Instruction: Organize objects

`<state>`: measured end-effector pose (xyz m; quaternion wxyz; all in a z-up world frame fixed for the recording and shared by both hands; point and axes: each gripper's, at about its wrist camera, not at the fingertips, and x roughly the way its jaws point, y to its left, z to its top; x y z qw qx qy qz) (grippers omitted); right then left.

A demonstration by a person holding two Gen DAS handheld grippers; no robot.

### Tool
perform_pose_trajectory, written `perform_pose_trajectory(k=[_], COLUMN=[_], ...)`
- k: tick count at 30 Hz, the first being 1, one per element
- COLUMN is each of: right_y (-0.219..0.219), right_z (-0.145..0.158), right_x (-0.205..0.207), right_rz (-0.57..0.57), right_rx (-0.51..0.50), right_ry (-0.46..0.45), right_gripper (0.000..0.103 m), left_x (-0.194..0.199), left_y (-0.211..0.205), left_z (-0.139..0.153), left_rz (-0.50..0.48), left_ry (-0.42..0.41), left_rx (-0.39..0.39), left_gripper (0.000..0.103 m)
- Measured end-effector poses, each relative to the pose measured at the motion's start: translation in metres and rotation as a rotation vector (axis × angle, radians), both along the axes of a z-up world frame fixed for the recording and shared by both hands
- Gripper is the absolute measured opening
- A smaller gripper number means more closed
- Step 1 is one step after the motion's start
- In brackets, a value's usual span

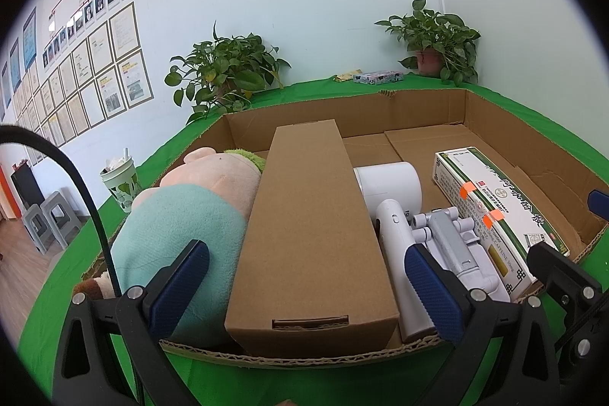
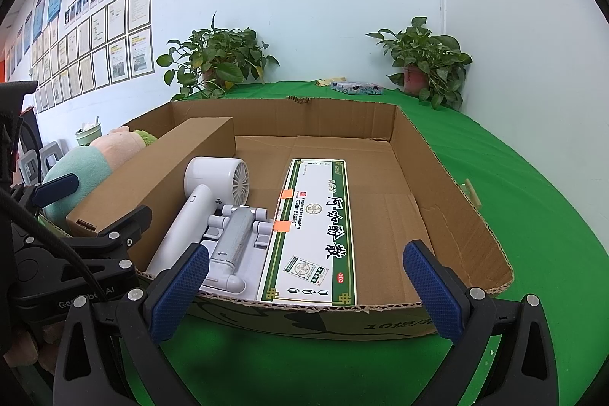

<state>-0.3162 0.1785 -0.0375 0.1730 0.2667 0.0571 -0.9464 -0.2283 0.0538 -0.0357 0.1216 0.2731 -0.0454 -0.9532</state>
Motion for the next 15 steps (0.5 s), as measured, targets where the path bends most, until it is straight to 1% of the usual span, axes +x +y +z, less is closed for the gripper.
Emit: perform_pose_trajectory(k=[15], right_y=[-0.0005], right_z=[0.0002], right_x=[0.0009], right_rz=[-0.001], right_rx=[0.001], right_ry=[0.001], right_gripper=[0.103], left_x=[0.0001], left_y=[0.0015], left_z=[-0.0013], left_rz=[-0.003], left_ry=[-0.002], left_rx=[0.001], left_gripper=[0.102])
